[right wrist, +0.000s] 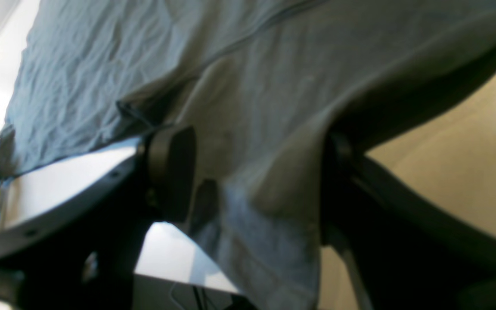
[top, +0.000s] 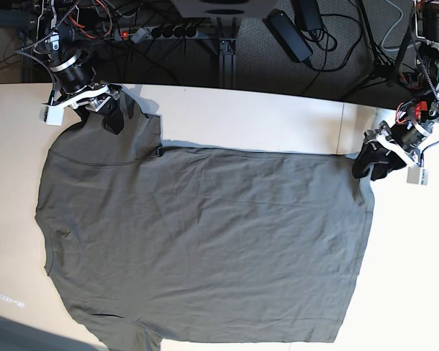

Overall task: Fold the T-shirt properly
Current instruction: 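Grasp the shirt's shoulder and hem corners with both grippers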

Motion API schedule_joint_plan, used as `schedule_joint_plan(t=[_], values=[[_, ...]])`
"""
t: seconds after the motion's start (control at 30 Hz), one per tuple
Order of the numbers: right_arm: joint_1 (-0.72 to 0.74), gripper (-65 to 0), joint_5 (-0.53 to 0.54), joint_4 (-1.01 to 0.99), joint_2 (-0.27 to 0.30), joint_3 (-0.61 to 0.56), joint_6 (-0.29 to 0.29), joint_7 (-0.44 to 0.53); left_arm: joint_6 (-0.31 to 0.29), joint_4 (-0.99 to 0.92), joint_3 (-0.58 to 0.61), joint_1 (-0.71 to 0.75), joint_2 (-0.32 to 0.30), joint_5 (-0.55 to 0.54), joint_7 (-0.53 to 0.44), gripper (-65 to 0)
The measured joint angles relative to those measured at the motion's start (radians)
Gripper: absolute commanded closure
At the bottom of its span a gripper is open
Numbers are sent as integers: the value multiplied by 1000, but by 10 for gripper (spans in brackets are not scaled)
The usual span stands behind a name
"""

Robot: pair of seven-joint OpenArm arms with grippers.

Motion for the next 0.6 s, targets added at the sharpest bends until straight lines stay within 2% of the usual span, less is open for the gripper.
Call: schedule_joint_plan(t=[0.13,0.17,0.3,0.37,0.47,0.5,0.6], values=[[6,-403,0,-1,0,0,0,-1,8,3,0,-5,16,28,-8,-373],[9,-402,0,-1,0,0,0,-1,13,3,0,-5,20,35,-23,-328],[15,-389,-6,-2,-2,0,0,-3,27,-4,4,3,31,56,-61,-22],[16,-282,-8,-2,-2,0,0,-6,28,-4,5,3,32,52,-64,0],[22,-29,-14,-9,-2,0,-1,-26,28,-4,5,3,32,54,-61,0],[25,0,-18,-10,-2,0,-1,-26,28,-4,5,3,32,54,-60,0],[37,0,-47,-9,-2,0,-1,-23,-9,-4,5,1,32,59,-52,0]])
